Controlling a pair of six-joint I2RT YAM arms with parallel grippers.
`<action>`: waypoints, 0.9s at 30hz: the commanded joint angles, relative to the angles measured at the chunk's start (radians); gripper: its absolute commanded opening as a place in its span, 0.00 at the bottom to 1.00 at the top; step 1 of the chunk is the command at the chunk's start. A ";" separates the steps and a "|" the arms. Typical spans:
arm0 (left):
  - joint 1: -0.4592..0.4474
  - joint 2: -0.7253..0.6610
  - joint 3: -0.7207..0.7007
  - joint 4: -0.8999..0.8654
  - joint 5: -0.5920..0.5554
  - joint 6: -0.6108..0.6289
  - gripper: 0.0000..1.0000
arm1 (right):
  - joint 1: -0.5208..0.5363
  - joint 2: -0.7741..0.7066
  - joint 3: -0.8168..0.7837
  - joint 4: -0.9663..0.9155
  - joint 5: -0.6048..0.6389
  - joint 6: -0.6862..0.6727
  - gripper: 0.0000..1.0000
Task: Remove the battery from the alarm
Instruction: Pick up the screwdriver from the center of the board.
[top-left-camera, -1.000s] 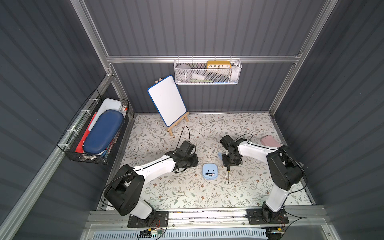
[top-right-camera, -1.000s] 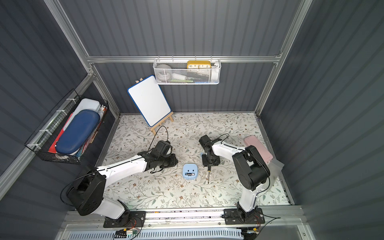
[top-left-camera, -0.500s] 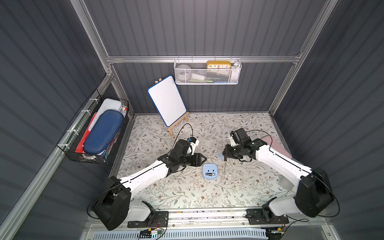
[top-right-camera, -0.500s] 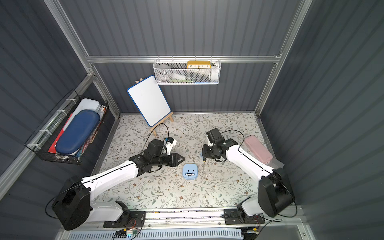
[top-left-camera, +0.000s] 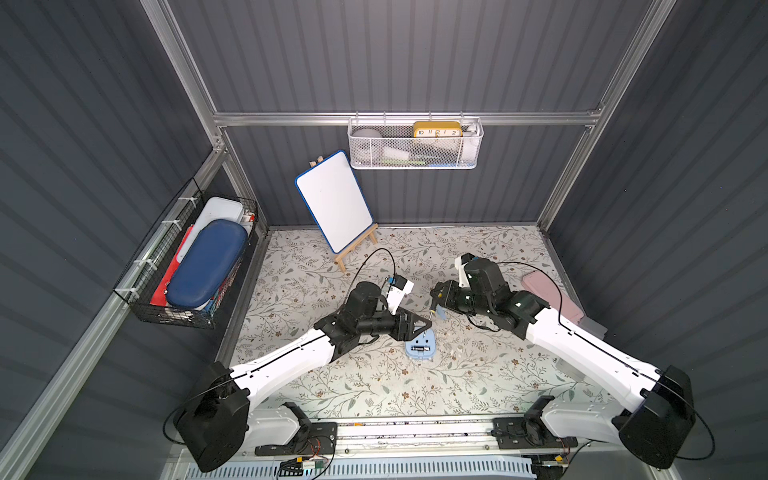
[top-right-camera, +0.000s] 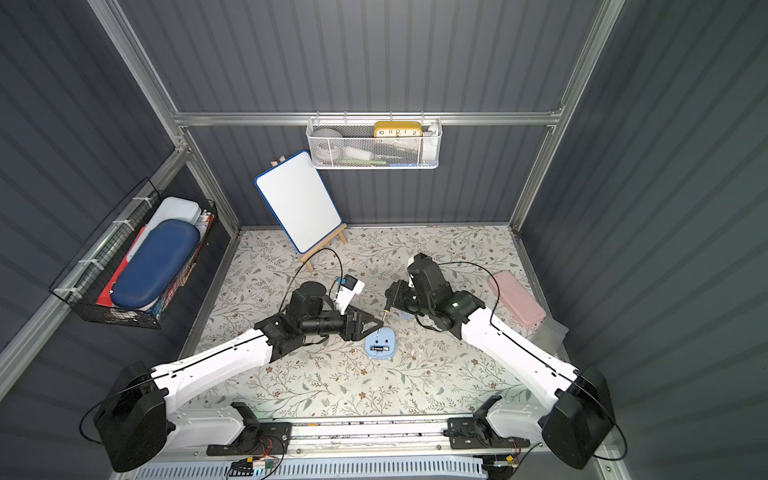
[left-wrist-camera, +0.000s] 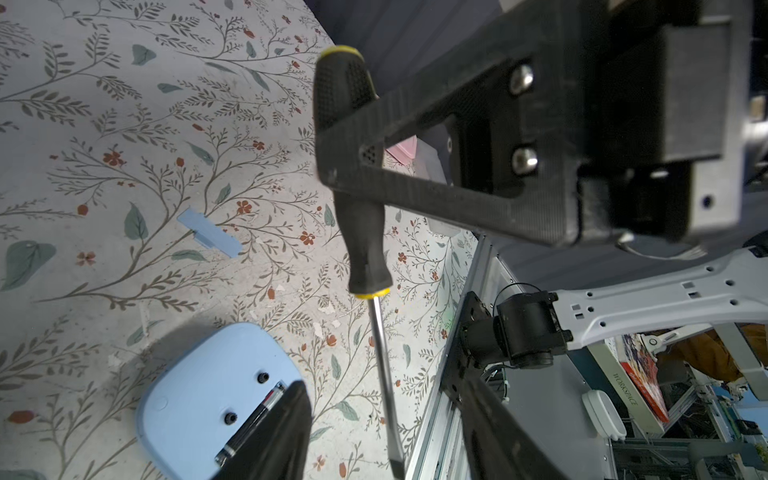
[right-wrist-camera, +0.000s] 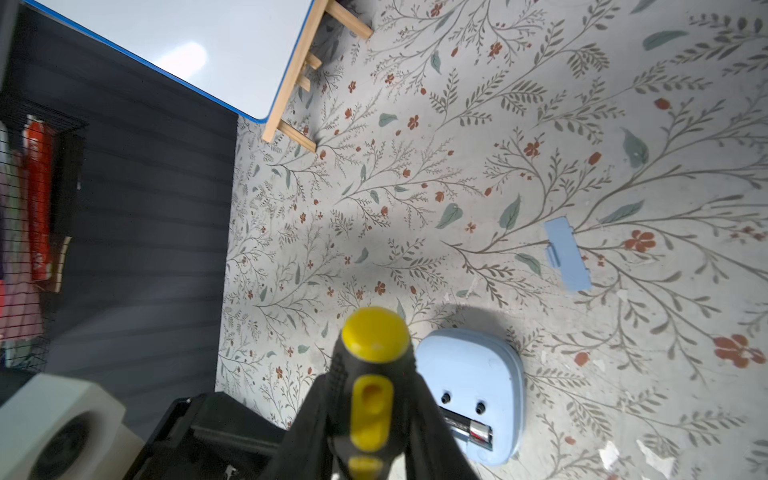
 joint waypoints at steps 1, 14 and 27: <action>-0.013 0.011 -0.010 0.014 0.043 0.022 0.61 | 0.021 -0.016 -0.027 0.078 0.032 0.056 0.09; -0.043 0.054 0.040 -0.044 -0.050 0.060 0.24 | 0.053 -0.051 0.007 0.060 0.022 0.079 0.07; -0.045 -0.027 -0.014 0.001 -0.135 0.060 0.00 | 0.059 -0.047 -0.016 0.086 -0.010 0.052 0.30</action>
